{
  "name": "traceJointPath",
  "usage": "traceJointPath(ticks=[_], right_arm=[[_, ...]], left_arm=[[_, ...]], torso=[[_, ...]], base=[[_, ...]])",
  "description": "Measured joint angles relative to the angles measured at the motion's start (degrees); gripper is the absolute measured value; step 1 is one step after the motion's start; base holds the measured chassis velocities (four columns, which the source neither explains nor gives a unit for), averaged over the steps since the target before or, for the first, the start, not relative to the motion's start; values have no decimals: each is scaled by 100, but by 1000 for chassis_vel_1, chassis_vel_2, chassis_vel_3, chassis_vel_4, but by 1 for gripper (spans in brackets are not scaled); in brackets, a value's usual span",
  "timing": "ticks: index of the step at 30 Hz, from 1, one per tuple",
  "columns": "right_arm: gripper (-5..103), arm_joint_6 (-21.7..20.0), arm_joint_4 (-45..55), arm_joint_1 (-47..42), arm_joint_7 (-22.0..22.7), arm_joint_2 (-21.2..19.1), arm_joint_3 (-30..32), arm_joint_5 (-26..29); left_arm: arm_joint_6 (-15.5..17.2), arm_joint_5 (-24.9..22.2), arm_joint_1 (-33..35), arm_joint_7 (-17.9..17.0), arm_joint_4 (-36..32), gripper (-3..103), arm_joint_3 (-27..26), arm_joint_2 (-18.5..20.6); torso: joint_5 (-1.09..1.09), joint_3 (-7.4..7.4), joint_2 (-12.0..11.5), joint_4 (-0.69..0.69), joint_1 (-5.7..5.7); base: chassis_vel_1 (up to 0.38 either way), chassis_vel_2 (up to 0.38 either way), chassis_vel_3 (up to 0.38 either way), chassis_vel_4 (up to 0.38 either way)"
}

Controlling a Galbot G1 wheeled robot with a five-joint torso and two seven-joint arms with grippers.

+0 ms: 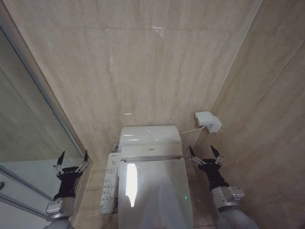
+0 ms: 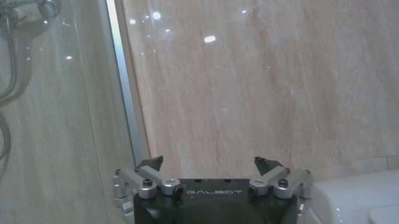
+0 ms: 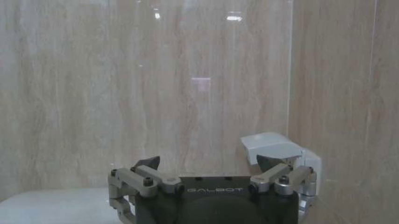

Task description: Open the toilet lid, clean the toilet bowl with a toilet brush, close the toilet lid, and flush.

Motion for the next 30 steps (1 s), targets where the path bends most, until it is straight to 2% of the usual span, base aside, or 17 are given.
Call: traceJointPath(ticks=[7, 8, 13, 30], right_arm=[[100, 0, 0, 0, 0, 0, 0, 0], [100, 0, 0, 0, 0, 0, 0, 0], [100, 0, 0, 0, 0, 0, 0, 0], [100, 0, 0, 0, 0, 0, 0, 0]], left_arm=[[-29, -20, 170, 20, -83, 97, -112, -50], [-32, -92, 231, 70, -118, 100, -156, -58], [-6, -300, 392, 216, -252, 100, -187, -111], [-82, -511, 352, 344, -292, 100, -172, -319]], torso=[[0, 0, 0, 0, 0], [0, 0, 0, 1, 0], [0, 0, 0, 1, 0], [0, 0, 0, 0, 0]], base=[[0, 0, 0, 0], [0, 0, 0, 0], [0, 0, 0, 0], [0, 0, 0, 0]])
